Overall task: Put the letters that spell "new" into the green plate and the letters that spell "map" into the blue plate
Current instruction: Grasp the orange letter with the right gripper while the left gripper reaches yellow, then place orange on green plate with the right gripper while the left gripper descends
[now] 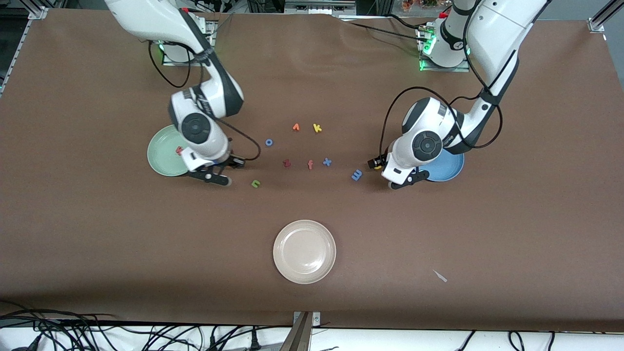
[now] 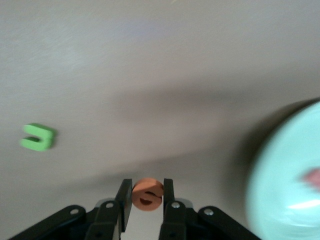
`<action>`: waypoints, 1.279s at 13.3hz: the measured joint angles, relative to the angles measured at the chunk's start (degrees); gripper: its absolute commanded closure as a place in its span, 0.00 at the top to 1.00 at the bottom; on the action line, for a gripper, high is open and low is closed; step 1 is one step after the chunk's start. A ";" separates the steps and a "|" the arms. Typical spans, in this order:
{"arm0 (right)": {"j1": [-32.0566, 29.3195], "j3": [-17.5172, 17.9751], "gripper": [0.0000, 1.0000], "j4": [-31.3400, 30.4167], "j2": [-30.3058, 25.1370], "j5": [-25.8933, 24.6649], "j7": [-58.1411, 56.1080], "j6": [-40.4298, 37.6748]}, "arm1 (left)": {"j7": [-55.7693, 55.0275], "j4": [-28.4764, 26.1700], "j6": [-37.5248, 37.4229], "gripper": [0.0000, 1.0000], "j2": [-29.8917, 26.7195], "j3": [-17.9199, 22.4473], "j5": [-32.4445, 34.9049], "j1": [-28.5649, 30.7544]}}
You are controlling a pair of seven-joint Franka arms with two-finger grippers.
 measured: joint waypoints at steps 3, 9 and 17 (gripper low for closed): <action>-0.33 -9.00 0.09 -4.14 -6.47 0.03 -17.90 -4.59 | -3.60 -0.51 3.82 0.82 1.76 -0.01 0.00 -1.42; -0.73 -16.29 0.99 -13.97 -8.46 0.04 -31.32 0.45 | -4.23 -0.50 5.08 0.64 2.77 0.18 0.01 -1.96; 0.38 -12.50 0.99 -11.61 -8.43 3.09 -28.26 1.41 | -4.04 0.06 5.30 0.64 2.78 0.64 0.41 -1.77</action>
